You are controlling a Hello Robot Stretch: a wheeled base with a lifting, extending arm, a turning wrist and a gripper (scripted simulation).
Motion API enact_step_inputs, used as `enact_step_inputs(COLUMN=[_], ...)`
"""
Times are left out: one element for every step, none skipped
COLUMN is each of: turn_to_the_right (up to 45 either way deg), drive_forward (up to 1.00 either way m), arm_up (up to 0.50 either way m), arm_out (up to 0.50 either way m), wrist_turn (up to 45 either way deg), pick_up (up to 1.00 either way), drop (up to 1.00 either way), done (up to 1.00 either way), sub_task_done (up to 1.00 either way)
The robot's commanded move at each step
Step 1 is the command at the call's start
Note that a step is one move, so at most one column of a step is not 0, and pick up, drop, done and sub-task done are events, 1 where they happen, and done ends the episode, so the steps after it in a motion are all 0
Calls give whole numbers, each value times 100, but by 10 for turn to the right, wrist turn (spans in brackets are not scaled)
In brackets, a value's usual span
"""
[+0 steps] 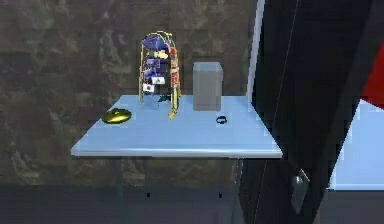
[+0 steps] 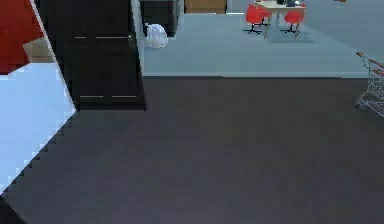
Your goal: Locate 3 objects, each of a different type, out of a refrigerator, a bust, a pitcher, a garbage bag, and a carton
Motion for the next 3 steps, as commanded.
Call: enact_step_inputs(turn_to_the_right=[450,450,60], drive_forward=[0,0,0], arm_up=[0,0,0], arm_out=[0,0,0], wrist_turn=[0,0,0], pick_up=[0,0,0], drop=[0,0,0], done=[0,0,0], sub_task_done=[0,0,0])
